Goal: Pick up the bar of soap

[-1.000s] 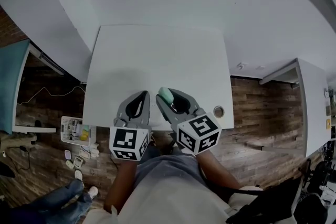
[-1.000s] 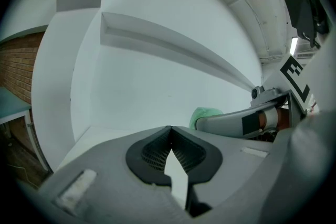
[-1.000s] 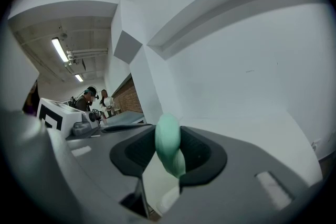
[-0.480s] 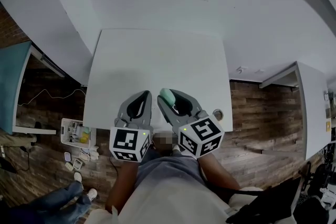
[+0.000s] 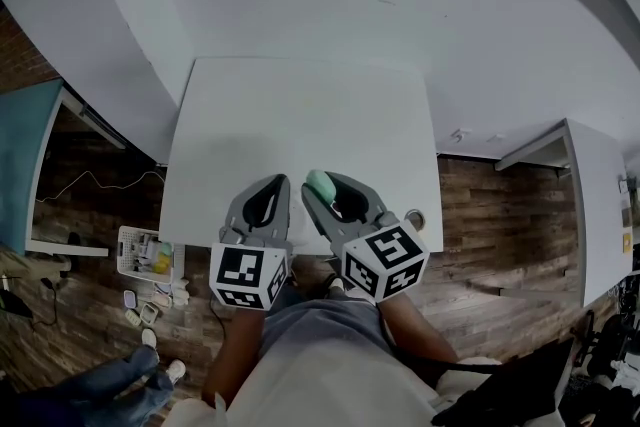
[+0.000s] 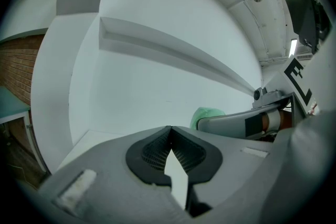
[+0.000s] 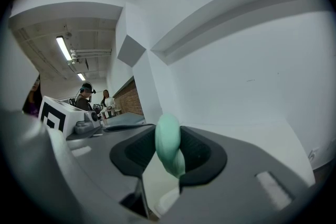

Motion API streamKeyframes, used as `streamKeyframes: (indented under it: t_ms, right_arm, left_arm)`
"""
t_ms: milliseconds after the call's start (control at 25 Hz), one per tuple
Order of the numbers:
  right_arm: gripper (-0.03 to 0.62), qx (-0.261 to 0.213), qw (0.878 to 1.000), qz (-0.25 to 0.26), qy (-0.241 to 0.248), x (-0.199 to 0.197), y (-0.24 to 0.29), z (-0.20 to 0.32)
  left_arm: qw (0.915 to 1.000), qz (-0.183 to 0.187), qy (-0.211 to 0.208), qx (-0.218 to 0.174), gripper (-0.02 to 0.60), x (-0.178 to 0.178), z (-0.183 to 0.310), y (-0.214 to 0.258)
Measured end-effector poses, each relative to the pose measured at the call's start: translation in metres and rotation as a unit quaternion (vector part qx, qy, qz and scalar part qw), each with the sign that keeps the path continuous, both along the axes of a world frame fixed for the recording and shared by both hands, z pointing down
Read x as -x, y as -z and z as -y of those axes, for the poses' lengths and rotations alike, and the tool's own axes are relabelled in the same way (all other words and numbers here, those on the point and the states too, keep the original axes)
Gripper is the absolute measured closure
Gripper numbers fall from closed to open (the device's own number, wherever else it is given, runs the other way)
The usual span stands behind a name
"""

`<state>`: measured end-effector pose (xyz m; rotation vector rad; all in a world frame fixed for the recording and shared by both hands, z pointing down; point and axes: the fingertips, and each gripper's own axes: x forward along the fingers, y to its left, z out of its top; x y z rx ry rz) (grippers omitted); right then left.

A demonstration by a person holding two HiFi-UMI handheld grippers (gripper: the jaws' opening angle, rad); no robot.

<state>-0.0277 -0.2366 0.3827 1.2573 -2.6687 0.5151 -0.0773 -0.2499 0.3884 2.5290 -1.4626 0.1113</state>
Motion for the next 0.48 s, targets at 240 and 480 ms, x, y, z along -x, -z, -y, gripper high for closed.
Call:
streamKeyframes:
  t_ms: [240,480]
  right_arm:
    - [0.459,-0.001,1.000,0.000,0.002,-0.0004,0.0009,-0.0011]
    - [0.459,0.001,1.000,0.001,0.003,0.0016,0.0011,-0.0040]
  left_arm:
    - [1.0000,-0.001,0.002,-0.001,0.580,-0.0001,-0.0008,0.0002]
    - [1.0000,-0.002,0.004,0.000,0.580,0.0026,-0.0040,0.0015]
